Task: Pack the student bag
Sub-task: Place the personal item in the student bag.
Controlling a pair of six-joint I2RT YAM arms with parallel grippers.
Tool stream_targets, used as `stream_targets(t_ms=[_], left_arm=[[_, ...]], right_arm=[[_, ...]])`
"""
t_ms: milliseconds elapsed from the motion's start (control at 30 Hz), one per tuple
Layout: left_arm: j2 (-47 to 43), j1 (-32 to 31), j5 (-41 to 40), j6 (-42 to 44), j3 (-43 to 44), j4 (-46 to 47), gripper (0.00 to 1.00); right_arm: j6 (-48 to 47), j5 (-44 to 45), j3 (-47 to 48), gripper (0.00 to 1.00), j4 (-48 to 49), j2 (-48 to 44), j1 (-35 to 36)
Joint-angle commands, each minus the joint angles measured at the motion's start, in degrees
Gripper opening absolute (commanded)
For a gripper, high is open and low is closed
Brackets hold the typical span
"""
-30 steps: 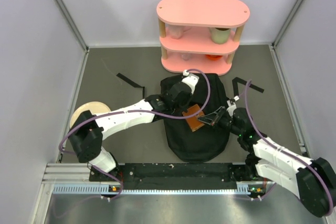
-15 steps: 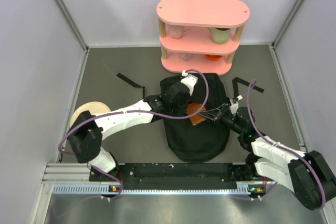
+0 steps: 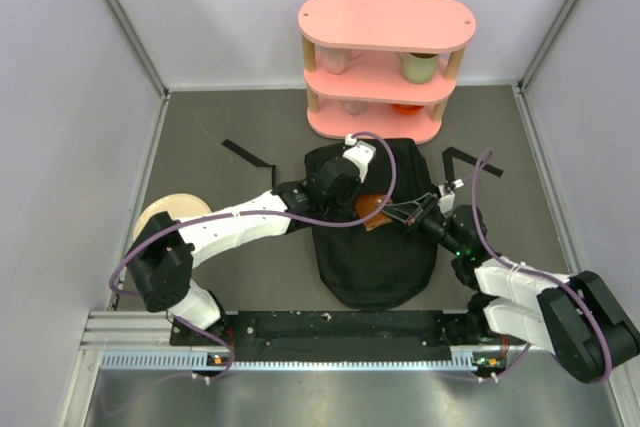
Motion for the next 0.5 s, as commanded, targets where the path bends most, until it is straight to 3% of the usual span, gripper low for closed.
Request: stream_targets(t_ms=[0,133,200,300,467], left_arm=[[-2.0,-0.6,1.1,-0.9,0.0,-0.6,0.00],[-2.2,-0.6,0.8,-0.9,0.3,-0.6,0.00],[-2.3,-0.6,0.5,-0.7,0.7,-0.6,0.00],[-2.6,-0.6,1.5,-0.5,0.7,0.0,0.00],[-3.1,-0.6,3.6,-1.0,1.1,0.5,0.00]], right_arm=[[-1.7,6.1,1.9,0.00,2.5,-6.8,-1.5],[-5.1,10.1,1.9,0.00,-7.9,-12.9,-1.7],[-3.8,10.7,0.6,0.00,-7.1,-15.1,-2.0],[-7.6,12.7,2.6,0.00,-13.2,-15.0,-2.0],[-5.8,10.7,2.8,0.00,-3.8,-5.1,-1.9]])
